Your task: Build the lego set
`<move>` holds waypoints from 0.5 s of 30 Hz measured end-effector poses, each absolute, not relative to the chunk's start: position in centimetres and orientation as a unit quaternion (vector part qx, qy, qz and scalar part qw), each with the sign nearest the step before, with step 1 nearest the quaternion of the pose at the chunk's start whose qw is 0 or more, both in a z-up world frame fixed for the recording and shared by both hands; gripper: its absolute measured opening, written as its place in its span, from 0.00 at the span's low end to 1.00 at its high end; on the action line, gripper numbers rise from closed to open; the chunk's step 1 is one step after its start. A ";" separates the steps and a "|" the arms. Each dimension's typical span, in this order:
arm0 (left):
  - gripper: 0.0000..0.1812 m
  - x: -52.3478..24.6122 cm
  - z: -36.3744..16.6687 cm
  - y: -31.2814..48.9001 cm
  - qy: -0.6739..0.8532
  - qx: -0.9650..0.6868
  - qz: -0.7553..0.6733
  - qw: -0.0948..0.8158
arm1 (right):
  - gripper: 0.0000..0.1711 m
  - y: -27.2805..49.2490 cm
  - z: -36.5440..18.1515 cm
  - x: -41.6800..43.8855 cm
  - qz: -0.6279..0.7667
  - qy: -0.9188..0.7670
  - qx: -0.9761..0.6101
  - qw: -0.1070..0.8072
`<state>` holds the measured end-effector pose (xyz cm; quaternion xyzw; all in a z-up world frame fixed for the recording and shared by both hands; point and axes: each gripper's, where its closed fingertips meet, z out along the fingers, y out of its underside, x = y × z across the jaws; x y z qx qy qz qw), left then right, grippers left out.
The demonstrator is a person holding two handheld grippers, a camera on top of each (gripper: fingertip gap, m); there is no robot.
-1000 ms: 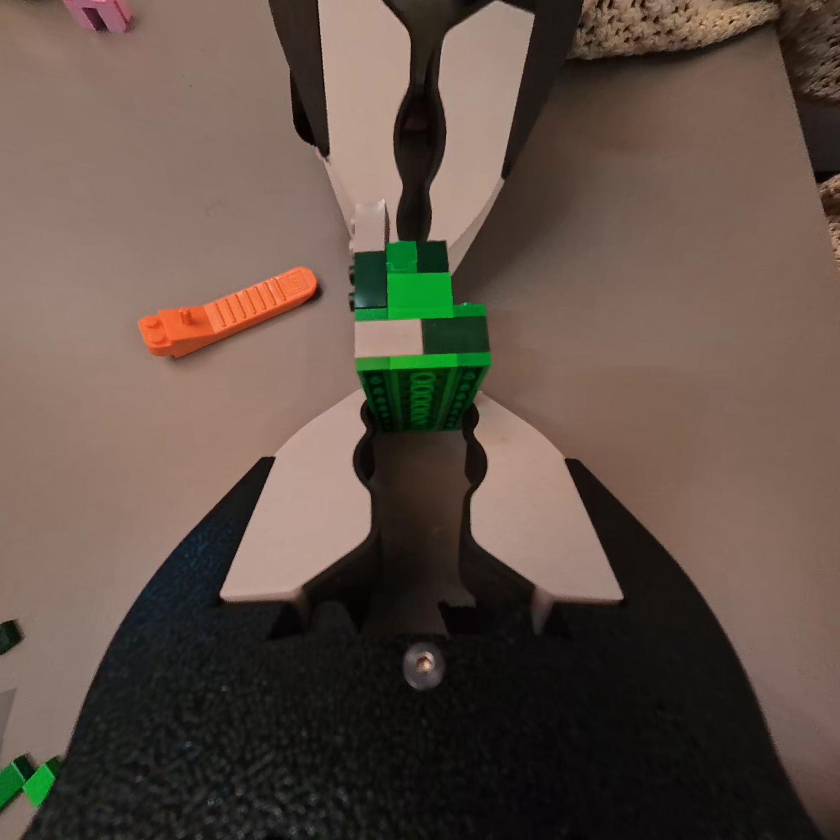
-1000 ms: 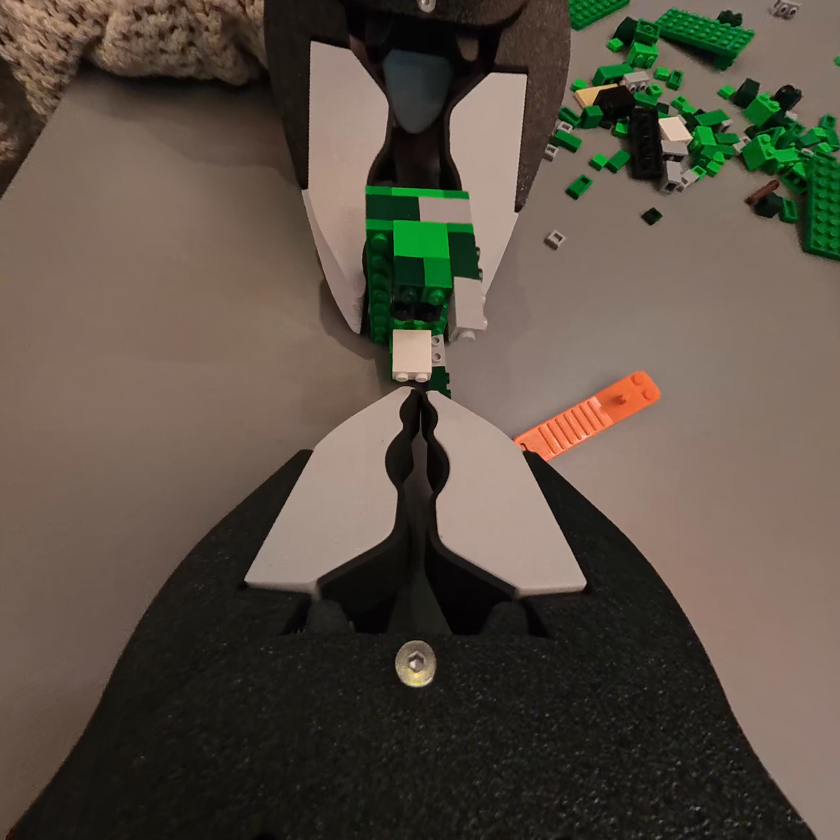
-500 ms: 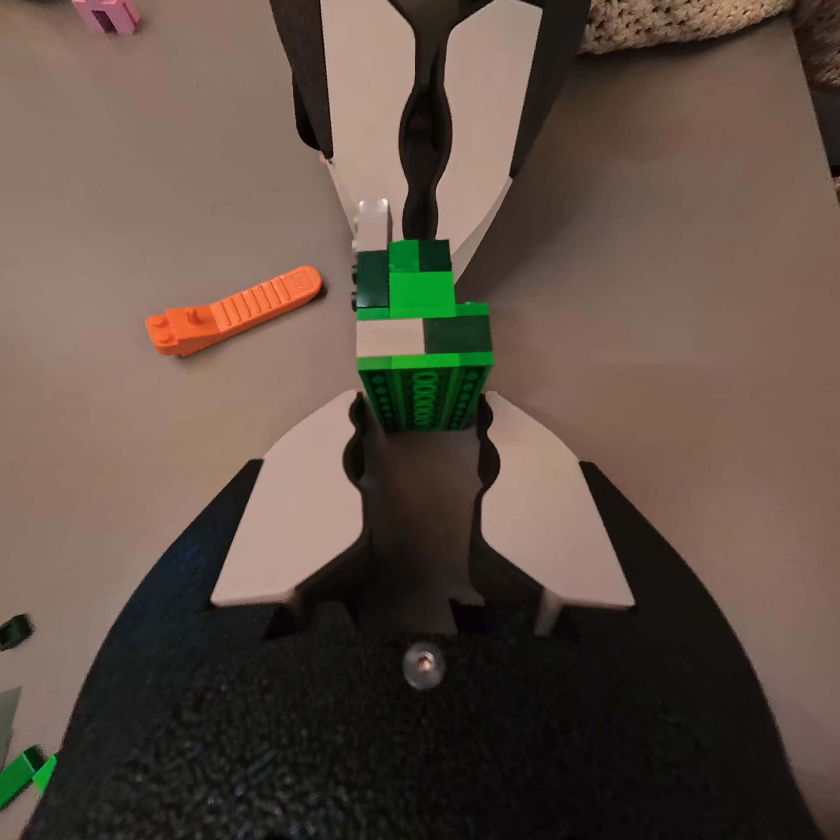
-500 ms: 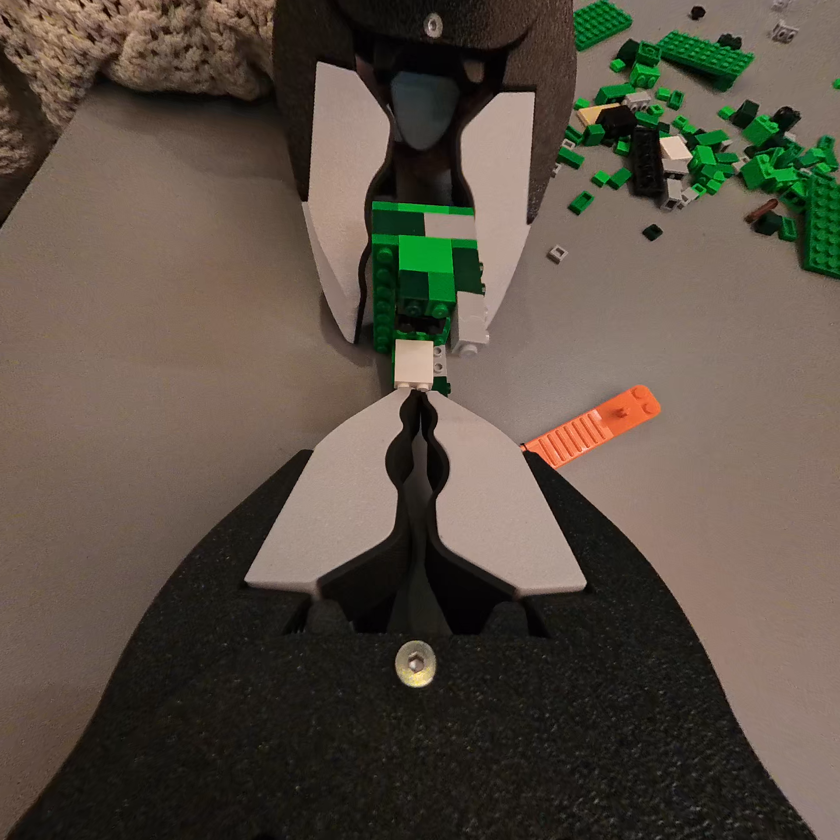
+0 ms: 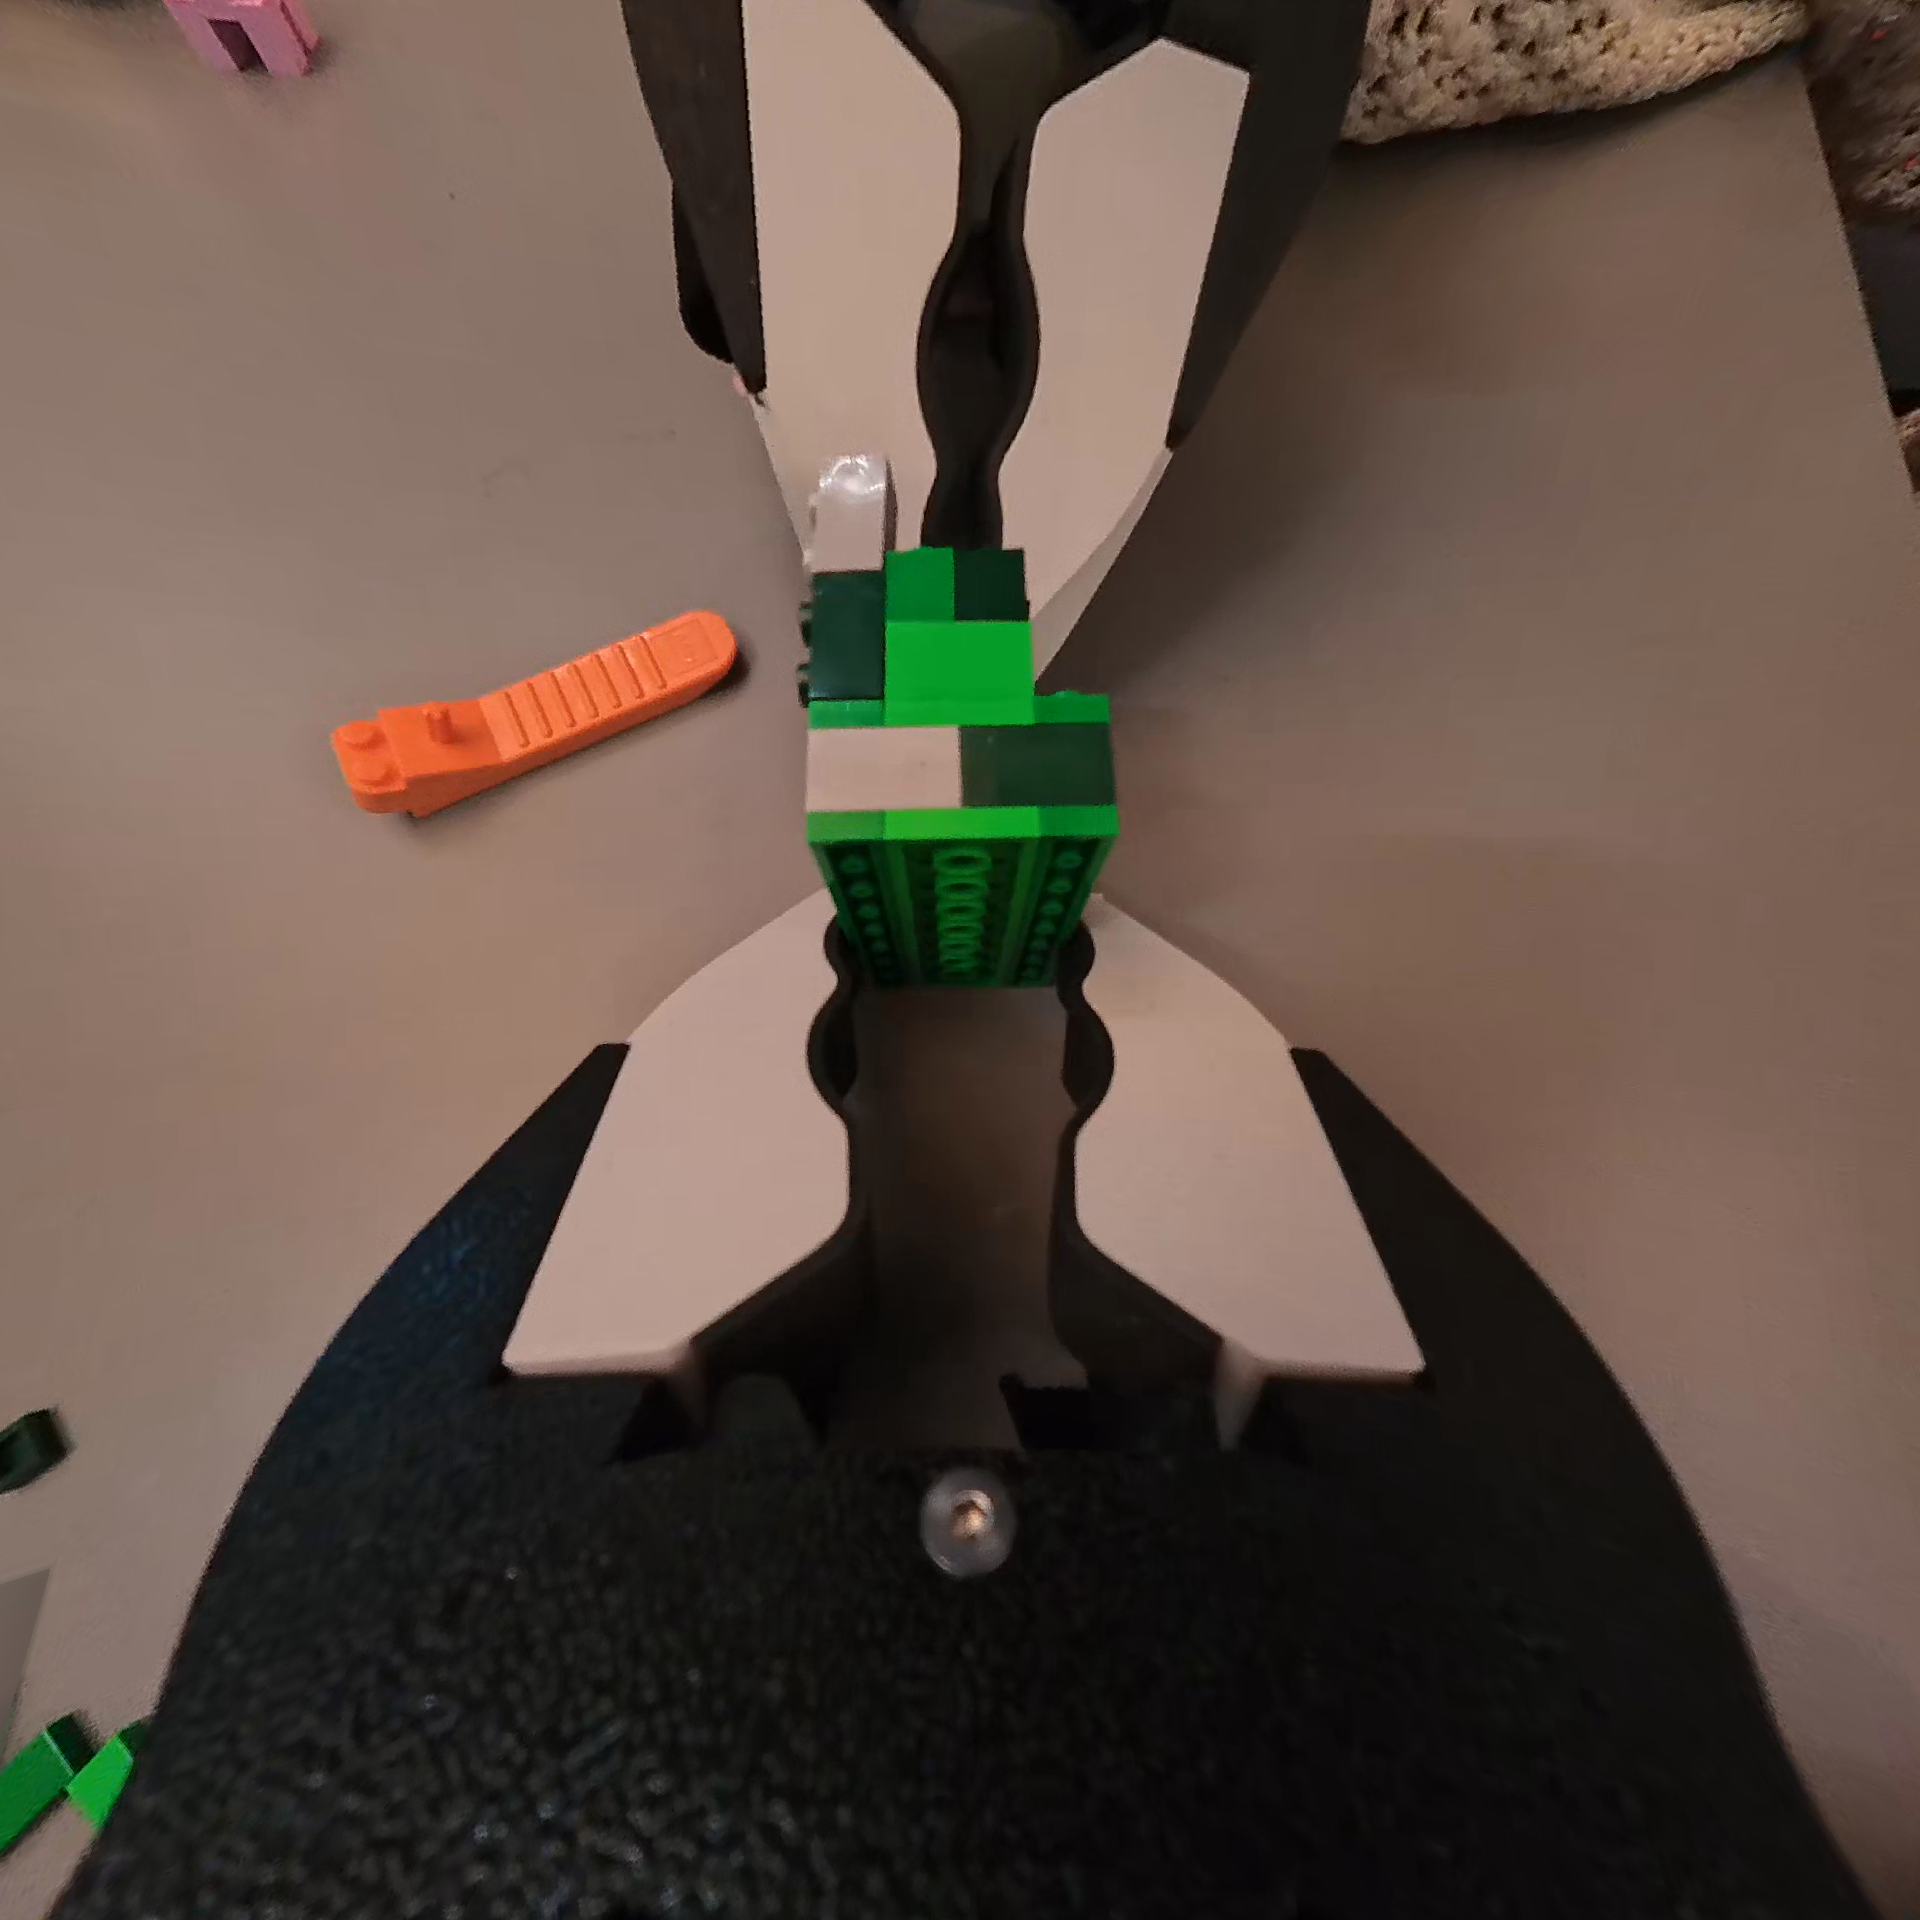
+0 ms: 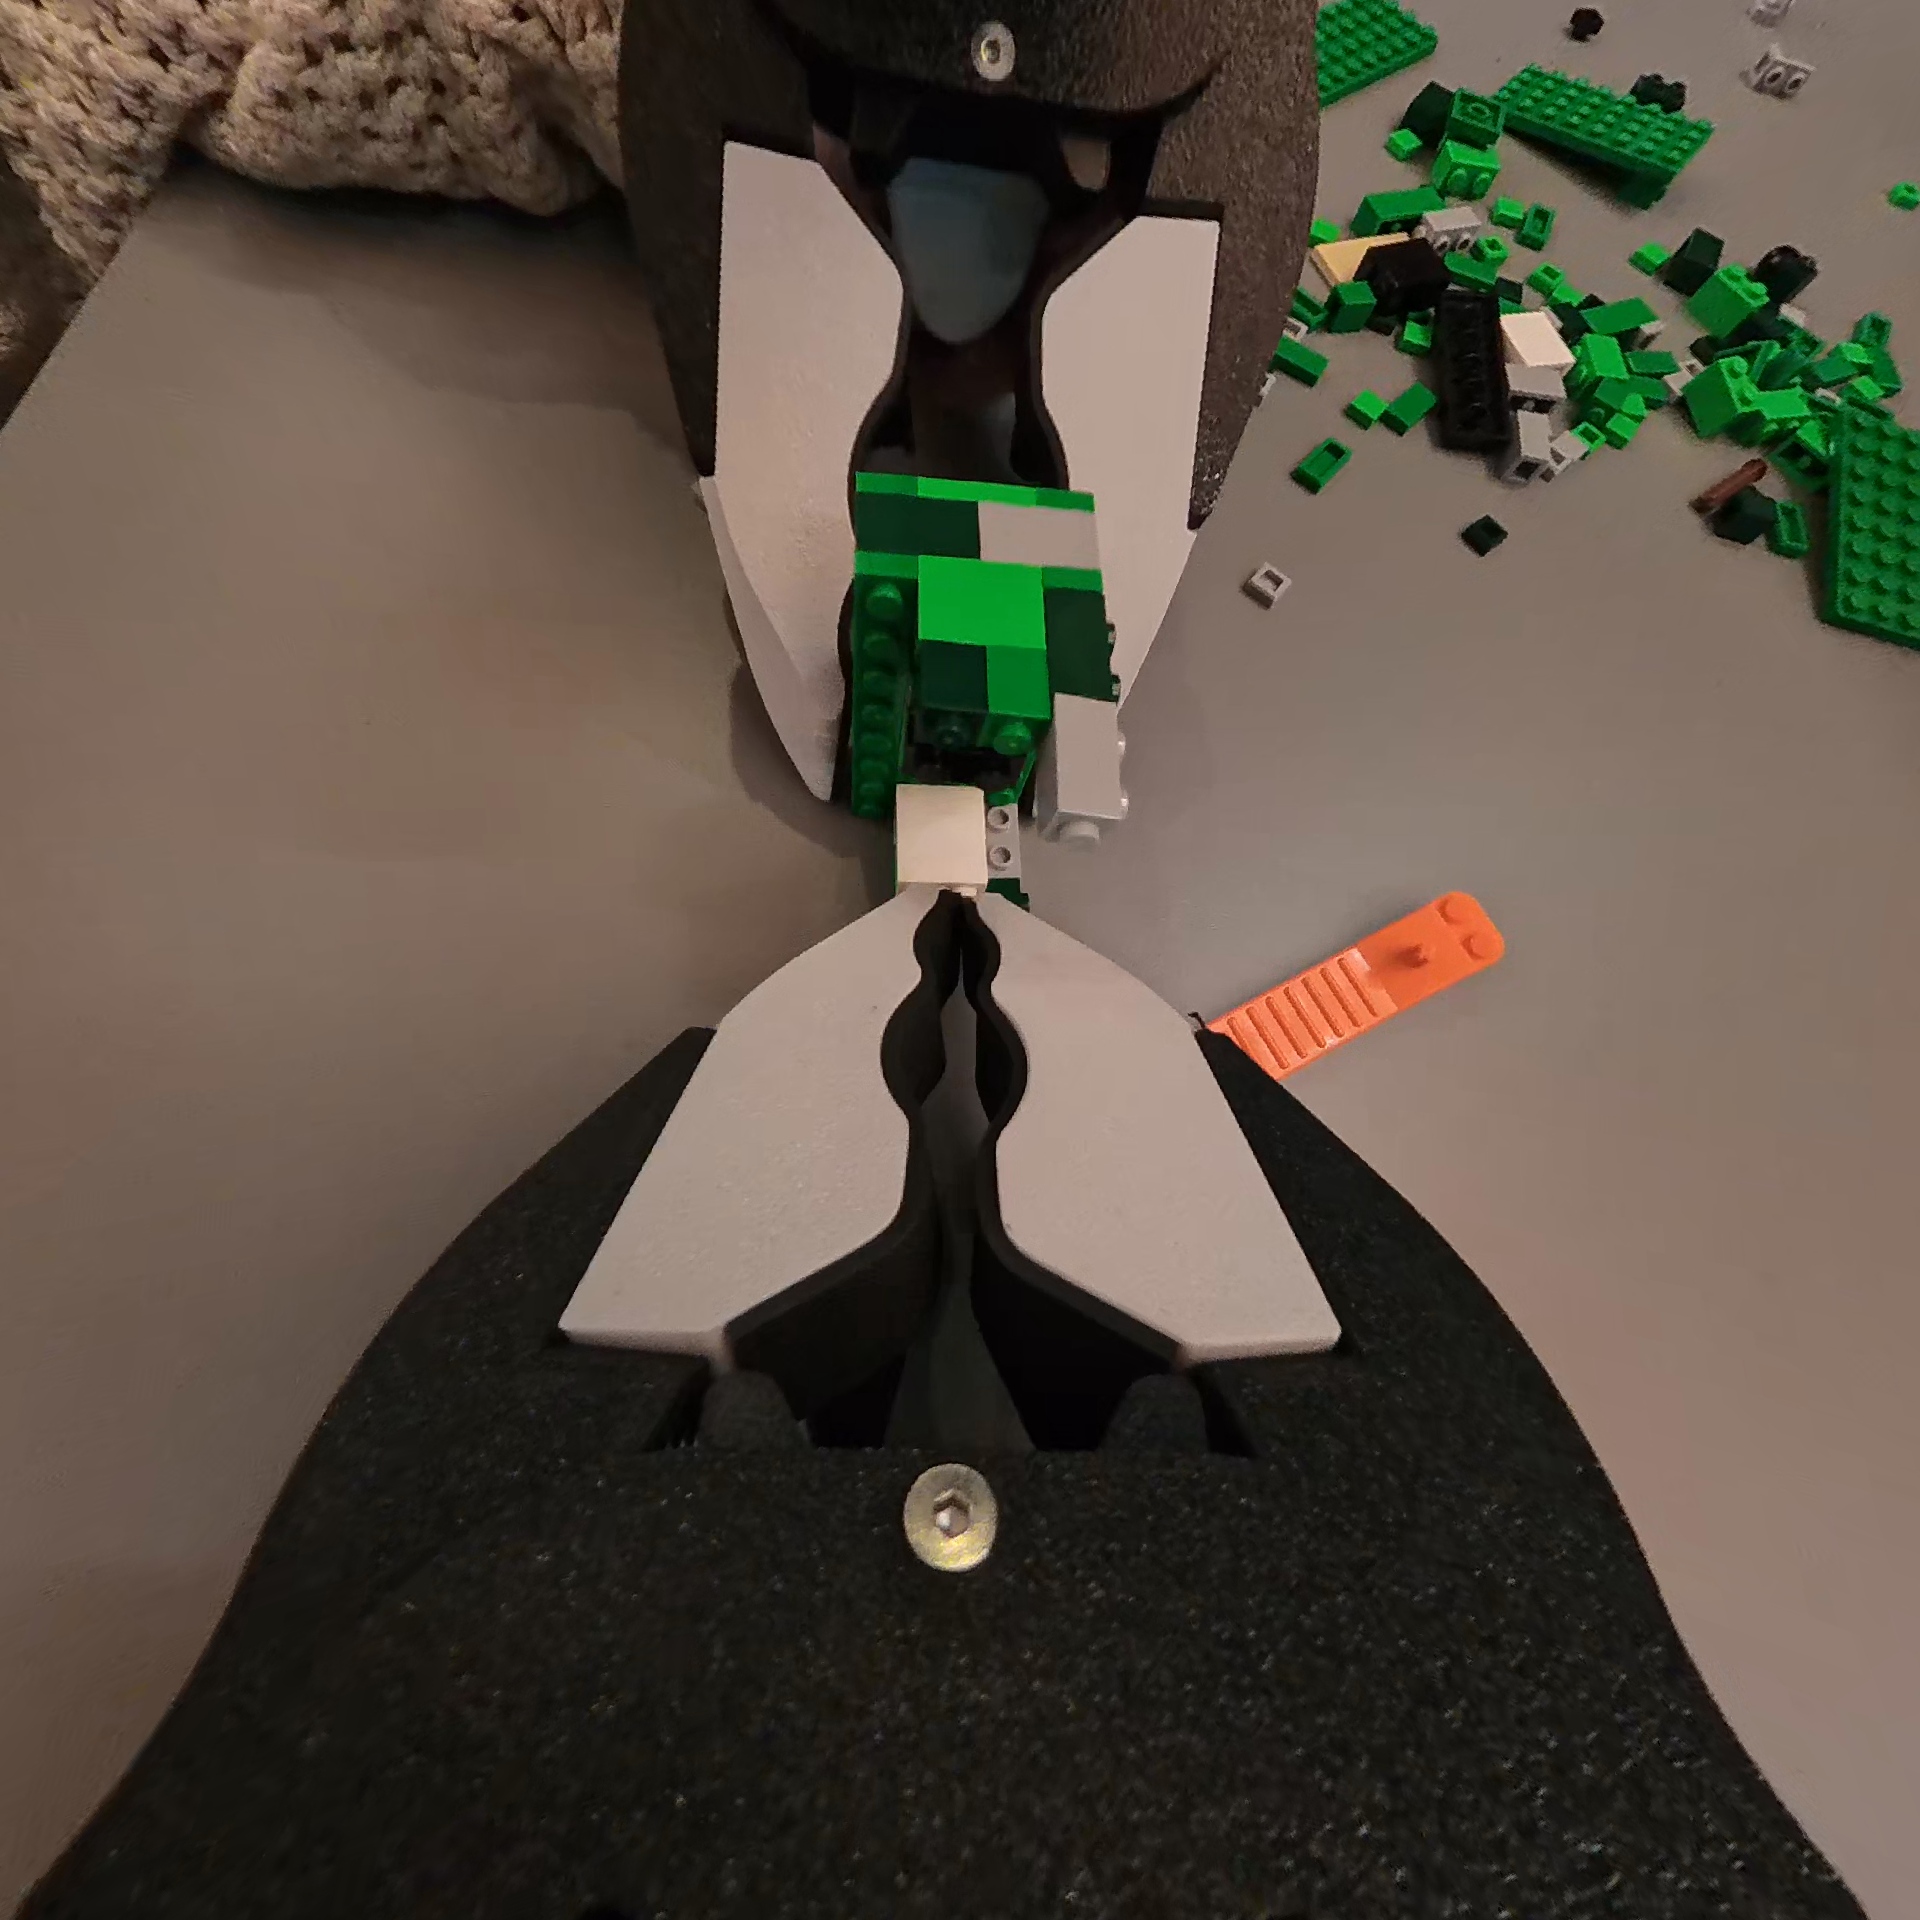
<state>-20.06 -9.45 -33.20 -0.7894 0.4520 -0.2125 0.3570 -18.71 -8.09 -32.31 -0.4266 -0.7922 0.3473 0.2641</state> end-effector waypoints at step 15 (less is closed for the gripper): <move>0.20 -20.1 -33.3 -9.4 0.452 -0.789 -0.211 0.358 | 0.00 -8.1 -32.4 -18.7 0.353 -0.790 -0.431 0.254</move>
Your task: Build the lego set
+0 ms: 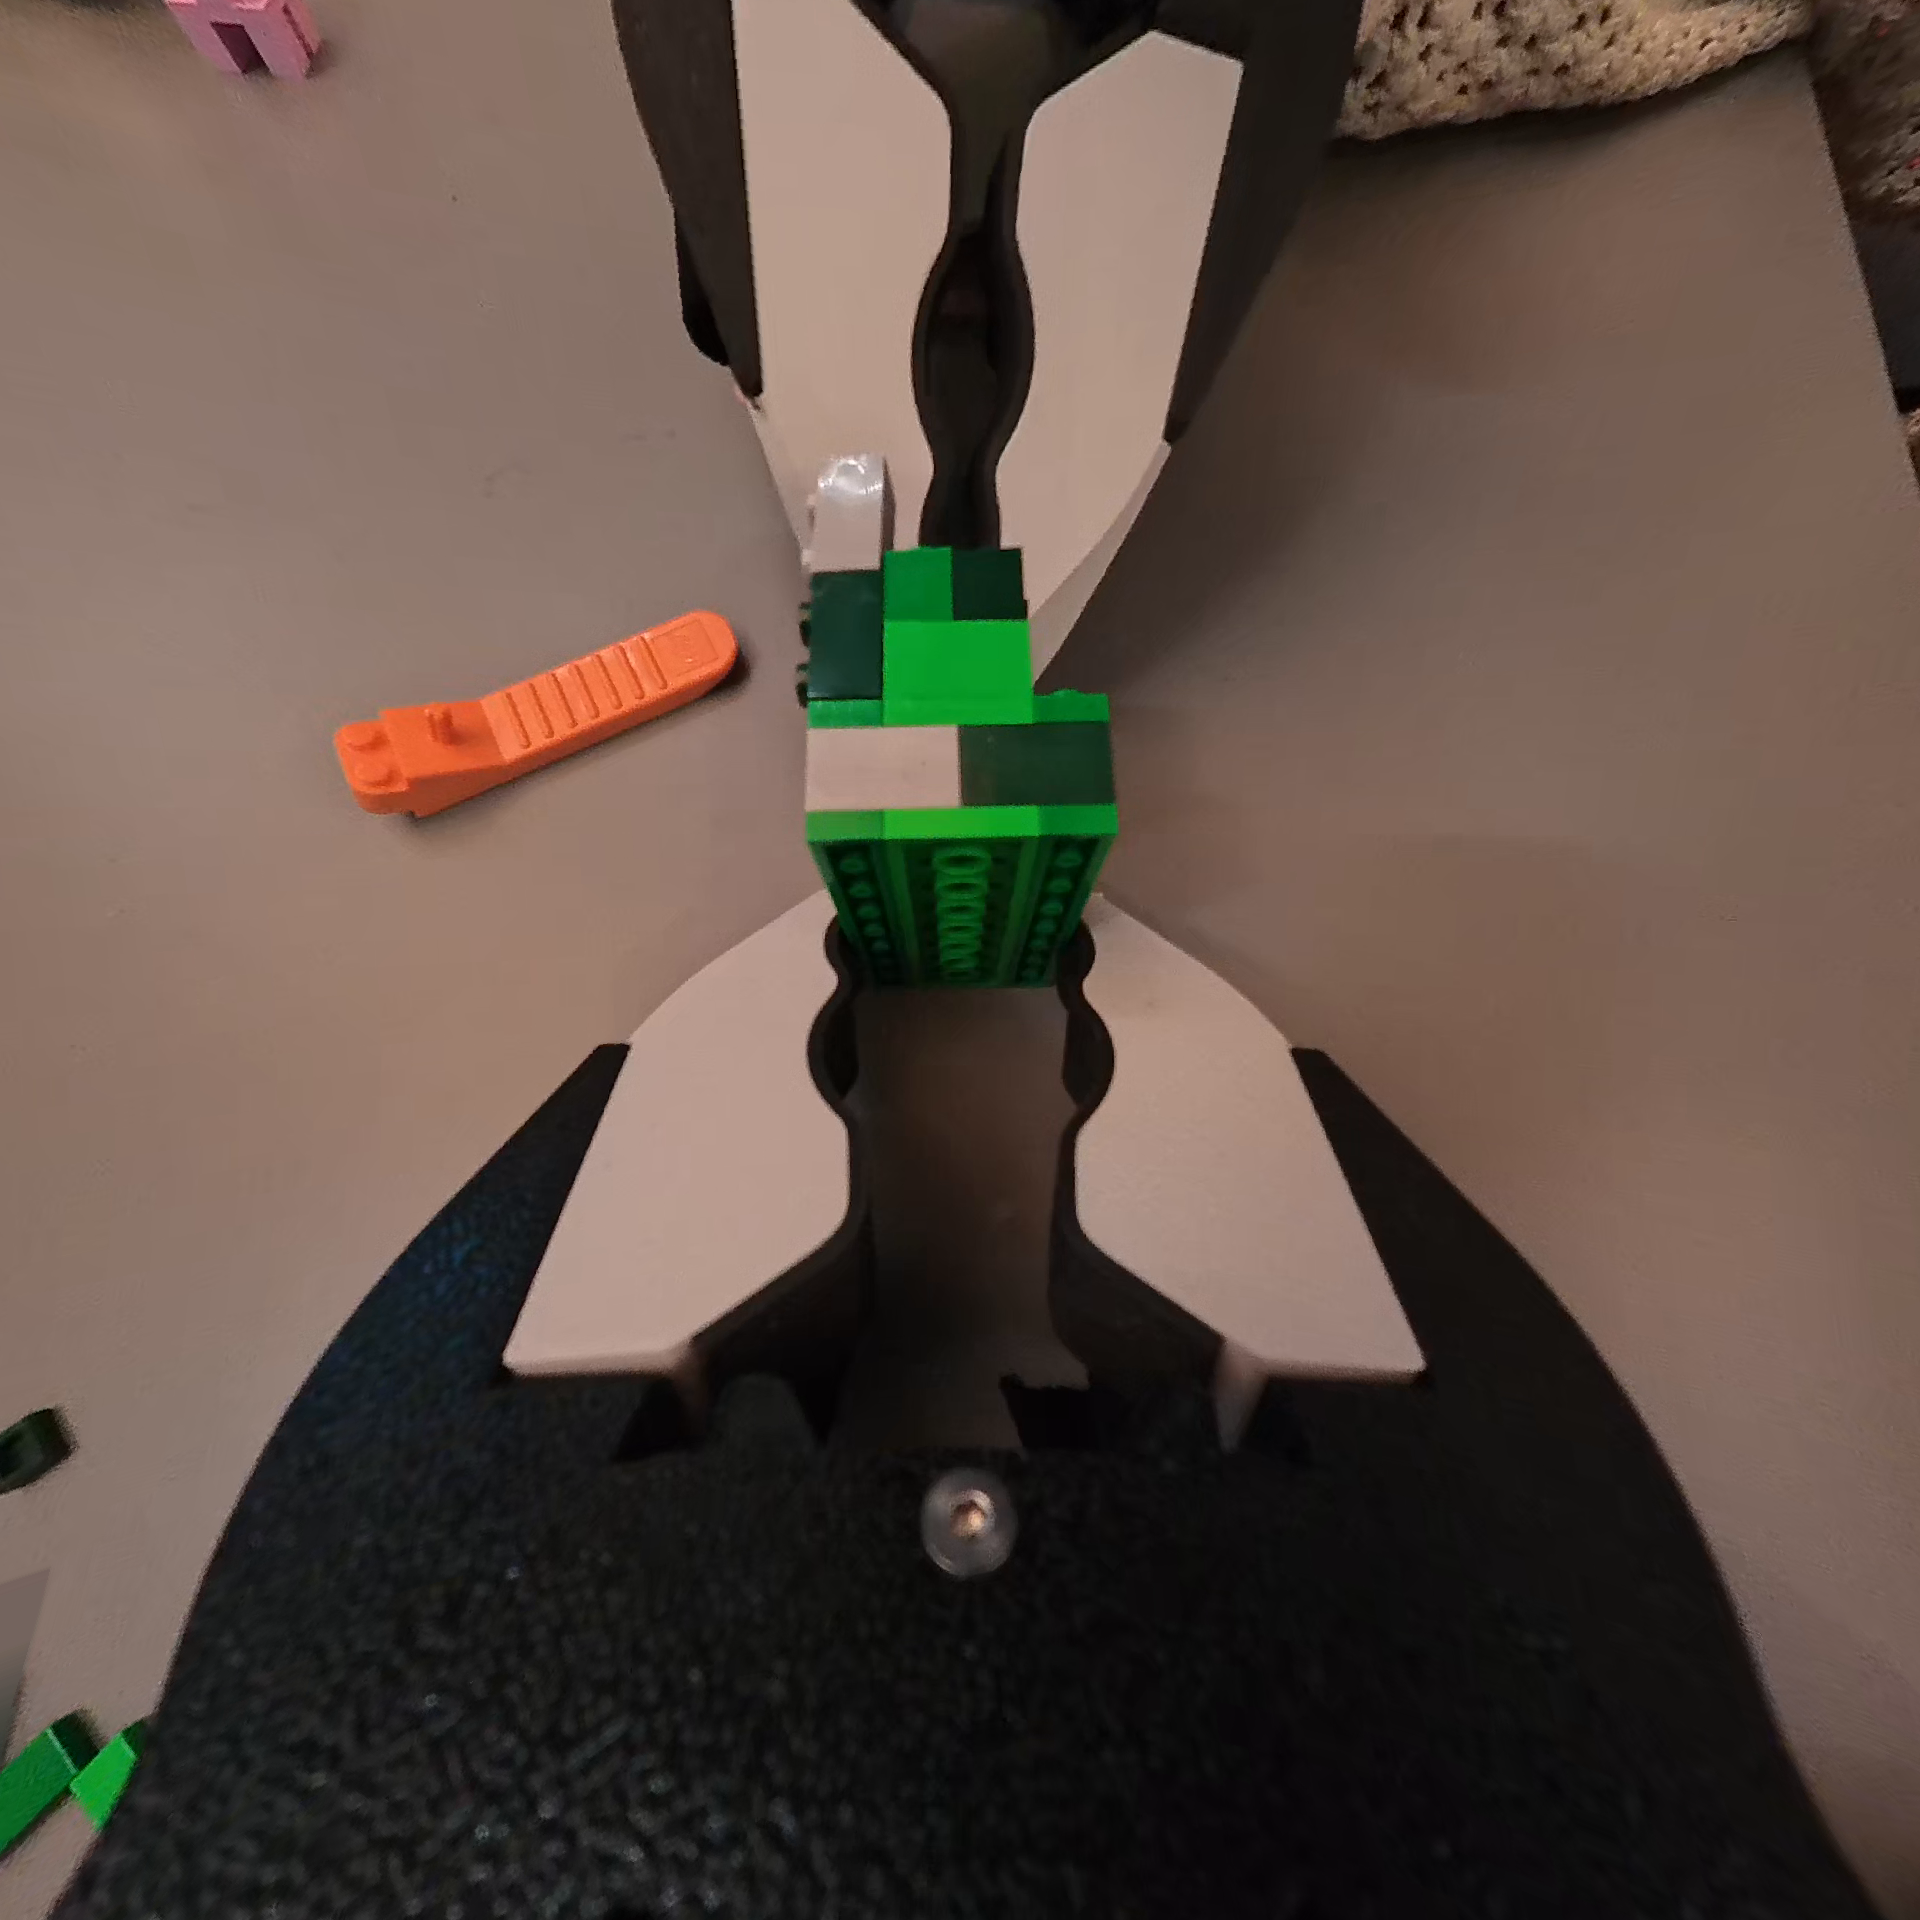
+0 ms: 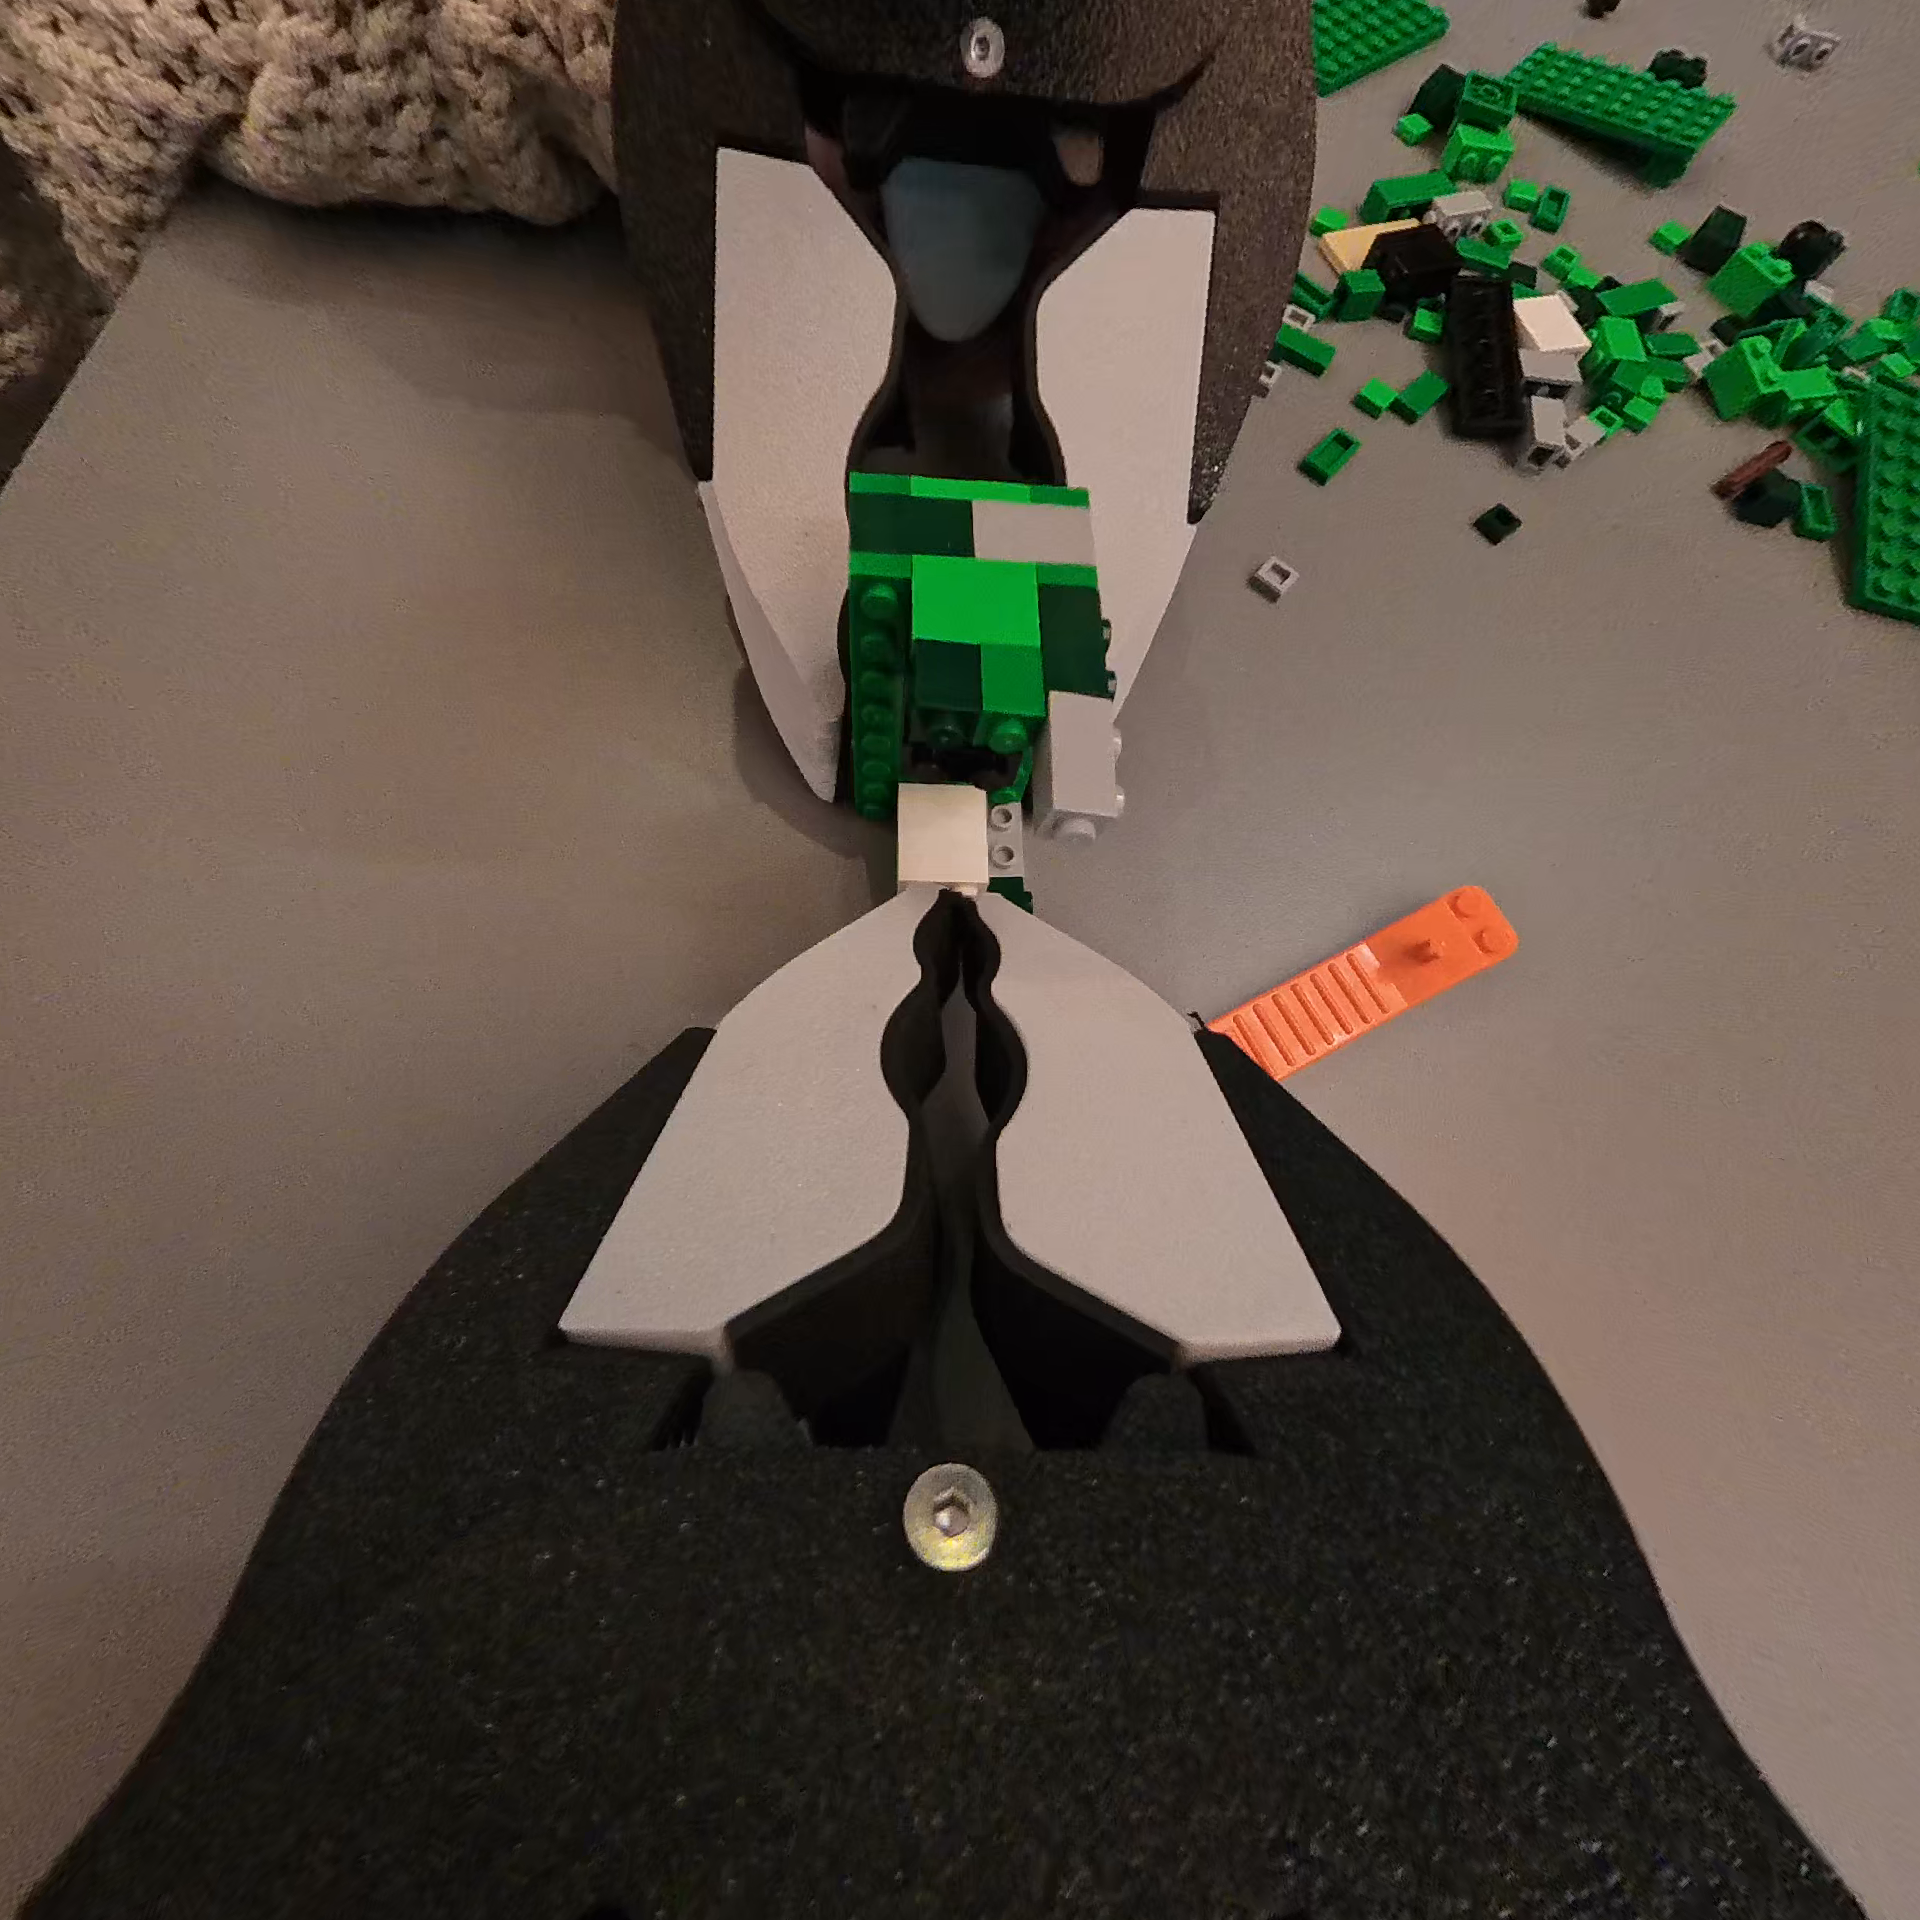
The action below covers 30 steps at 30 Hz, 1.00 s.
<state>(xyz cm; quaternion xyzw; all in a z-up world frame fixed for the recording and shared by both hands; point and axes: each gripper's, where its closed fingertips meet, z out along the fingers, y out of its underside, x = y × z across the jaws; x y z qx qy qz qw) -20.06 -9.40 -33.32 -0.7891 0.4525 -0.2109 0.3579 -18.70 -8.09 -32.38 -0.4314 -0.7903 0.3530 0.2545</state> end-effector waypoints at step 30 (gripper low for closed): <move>0.20 -20.1 -33.4 -9.3 0.452 -0.790 -0.209 0.359 | 0.00 -8.0 -32.4 -18.9 0.355 -0.776 -0.457 0.252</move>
